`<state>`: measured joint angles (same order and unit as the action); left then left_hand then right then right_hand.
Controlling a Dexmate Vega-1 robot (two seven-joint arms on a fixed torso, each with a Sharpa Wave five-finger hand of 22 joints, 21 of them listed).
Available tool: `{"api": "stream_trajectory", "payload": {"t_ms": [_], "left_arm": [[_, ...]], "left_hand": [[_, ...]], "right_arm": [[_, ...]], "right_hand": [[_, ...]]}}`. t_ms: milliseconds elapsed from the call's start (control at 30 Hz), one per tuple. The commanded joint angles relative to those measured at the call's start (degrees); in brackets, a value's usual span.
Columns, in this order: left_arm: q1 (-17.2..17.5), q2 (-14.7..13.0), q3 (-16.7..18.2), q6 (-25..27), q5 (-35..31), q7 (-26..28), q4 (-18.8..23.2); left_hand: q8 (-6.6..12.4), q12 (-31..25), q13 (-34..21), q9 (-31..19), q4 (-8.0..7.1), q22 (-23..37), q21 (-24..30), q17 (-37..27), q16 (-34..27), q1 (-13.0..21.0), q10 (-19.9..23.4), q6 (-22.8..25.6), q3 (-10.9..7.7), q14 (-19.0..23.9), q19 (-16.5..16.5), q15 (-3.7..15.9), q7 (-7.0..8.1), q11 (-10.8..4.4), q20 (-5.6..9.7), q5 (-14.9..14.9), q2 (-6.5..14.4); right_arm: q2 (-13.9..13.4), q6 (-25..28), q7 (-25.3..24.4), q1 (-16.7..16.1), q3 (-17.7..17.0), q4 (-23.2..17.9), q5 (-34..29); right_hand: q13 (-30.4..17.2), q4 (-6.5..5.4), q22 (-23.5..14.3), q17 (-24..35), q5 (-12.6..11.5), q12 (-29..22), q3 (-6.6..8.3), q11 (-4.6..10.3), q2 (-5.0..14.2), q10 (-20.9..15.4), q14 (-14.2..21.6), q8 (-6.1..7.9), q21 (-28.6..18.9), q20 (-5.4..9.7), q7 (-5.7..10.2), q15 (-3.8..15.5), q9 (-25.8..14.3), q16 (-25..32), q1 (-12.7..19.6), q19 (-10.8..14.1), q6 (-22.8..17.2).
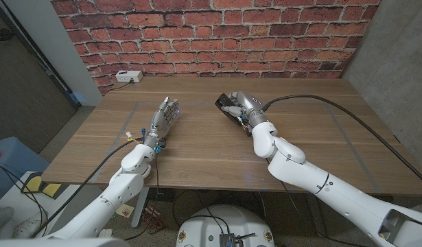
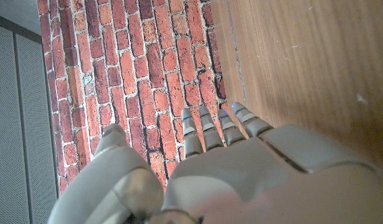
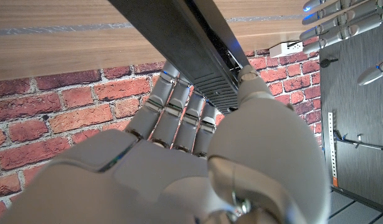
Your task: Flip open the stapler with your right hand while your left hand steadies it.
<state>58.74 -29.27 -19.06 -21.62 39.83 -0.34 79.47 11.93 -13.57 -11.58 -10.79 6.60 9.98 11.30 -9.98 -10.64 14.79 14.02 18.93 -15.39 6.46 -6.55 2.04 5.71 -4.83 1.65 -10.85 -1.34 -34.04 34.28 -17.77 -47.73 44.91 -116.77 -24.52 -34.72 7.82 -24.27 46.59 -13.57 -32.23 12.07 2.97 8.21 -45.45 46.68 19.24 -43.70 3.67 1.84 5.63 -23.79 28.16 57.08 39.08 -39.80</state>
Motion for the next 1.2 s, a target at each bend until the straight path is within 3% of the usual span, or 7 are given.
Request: {"api": "stream_trajectory", "payload": {"t_ms": [33, 100, 400, 700, 833, 1100, 1200], "left_arm": [[1.1, 0.2, -0.5, 0.9, -2.0, 3.9, 5.0], [0.9, 0.4, -0.7, 0.5, -2.4, 4.1, 5.2], [0.4, 1.7, -1.4, 0.3, -2.7, 4.8, 5.9], [-0.6, 4.1, -2.3, -1.4, -3.4, 5.4, 4.8], [-0.9, 4.5, -2.9, -1.7, -4.2, 5.5, 5.4], [-1.1, 5.1, -3.6, -1.9, -5.4, 6.6, 6.5], [-0.9, 5.8, -3.8, -2.3, -5.8, 7.4, 6.8]], "left_hand": [[0.29, -0.4, -0.3, -0.1, 0.29, 0.1, 0.2, -0.1, -0.4, 0.3, 0.6, 0.9, -0.33, 0.9, -0.7, 3.71, 0.52, -0.20, 0.11, -0.4, 0.5], [0.61, -0.6, -0.3, -0.1, 0.33, 0.2, 0.2, -0.1, -0.4, 0.6, 1.2, 2.2, -0.62, 1.2, -0.9, 3.82, 1.26, -0.19, 0.08, -0.5, 1.1], [-0.07, -0.4, -0.3, 0.0, 0.57, 0.1, 0.1, -0.1, -0.2, 0.6, 1.1, 1.3, -0.41, 1.3, -1.0, 3.51, 0.23, -0.12, -0.11, -0.4, 0.7], [-0.36, -0.4, -0.3, 0.0, 0.74, 0.1, 0.0, -0.1, -0.1, 1.8, 1.4, 1.1, -1.40, 1.3, -0.9, 3.66, 0.86, -0.29, -0.07, -0.5, 2.4], [-1.49, -0.3, -0.3, 0.0, 1.23, 0.1, 0.0, -0.1, 0.0, 2.3, 1.4, -1.9, -1.38, 1.3, -0.8, 3.71, 0.82, -0.55, -0.05, -0.3, 2.0], [-1.45, 0.0, -0.3, 0.1, 1.41, 0.1, -0.1, -0.1, 0.1, 2.2, 1.1, -2.9, -0.93, 1.1, -0.7, 3.39, -0.42, -0.23, -0.12, -0.1, 1.1], [-1.47, -0.2, -0.3, 0.1, 1.40, 0.1, -0.1, -0.1, 0.0, 2.1, 1.8, -3.3, -0.75, 1.1, -0.7, 3.36, -0.26, -1.17, -0.16, 0.0, 0.8]], "right_arm": [[-2.1, -9.1, -2.2, -2.4, -4.2, 1.0, 3.9], [-2.5, -11.0, -2.2, -2.6, -4.8, 1.5, 4.5], [-2.8, -17.2, -3.1, -3.3, -7.6, 3.6, 7.1], [-2.7, -22.8, -3.9, -3.3, -9.6, 6.5, 9.0], [-2.7, -26.1, -4.8, -3.8, -10.6, 8.0, 10.0], [-2.7, -29.6, -5.9, -5.1, -12.5, 9.3, 11.5], [-2.5, -30.7, -6.4, -5.6, -13.0, 9.8, 11.9]], "right_hand": [[-0.1, -0.27, -0.1, 0.3, 0.2, -0.3, 0.80, 2.65, 0.45, -2.8, 0.7, -0.21, -0.5, 2.05, 0.07, 7.05, -0.3, 0.0, 0.2, -0.3, -0.7], [-0.2, -0.28, -0.1, 0.3, 0.2, -0.3, 0.86, 2.60, 0.48, -2.8, 0.6, -0.28, -0.6, 2.03, 0.21, 7.05, -0.3, -0.2, 0.2, -0.4, -0.7], [0.0, -0.24, 0.1, 0.7, 0.3, -0.5, 1.15, 2.18, 0.55, -2.9, 0.5, -0.58, -1.1, 2.15, 0.22, 7.07, -0.4, -0.6, 0.3, -0.9, -0.8], [0.3, -0.07, 0.2, 1.0, 0.3, -0.4, 1.48, 2.42, 0.57, -2.7, 0.5, -0.76, -1.5, 2.26, 0.56, 7.14, -0.5, -0.9, 0.5, -1.4, -1.1], [0.4, -0.10, 0.3, 1.1, 0.3, -0.5, 1.54, 2.40, 0.55, -2.6, 0.4, -0.84, -1.7, 2.27, 0.65, 7.04, -0.5, -1.1, 0.5, -1.5, -1.2], [0.6, 0.04, 0.4, 1.5, 0.3, -0.8, 1.95, 2.52, 0.68, -3.2, 0.7, -0.93, -2.2, 2.46, 0.88, 7.14, -0.7, -1.3, 0.8, -1.8, -1.6], [0.6, 0.04, 0.4, 1.6, 0.3, -0.8, 2.00, 2.63, 0.64, -3.1, 0.8, -0.98, -2.4, 2.51, 0.90, 7.15, -0.8, -1.3, 0.8, -1.8, -1.6]]}}
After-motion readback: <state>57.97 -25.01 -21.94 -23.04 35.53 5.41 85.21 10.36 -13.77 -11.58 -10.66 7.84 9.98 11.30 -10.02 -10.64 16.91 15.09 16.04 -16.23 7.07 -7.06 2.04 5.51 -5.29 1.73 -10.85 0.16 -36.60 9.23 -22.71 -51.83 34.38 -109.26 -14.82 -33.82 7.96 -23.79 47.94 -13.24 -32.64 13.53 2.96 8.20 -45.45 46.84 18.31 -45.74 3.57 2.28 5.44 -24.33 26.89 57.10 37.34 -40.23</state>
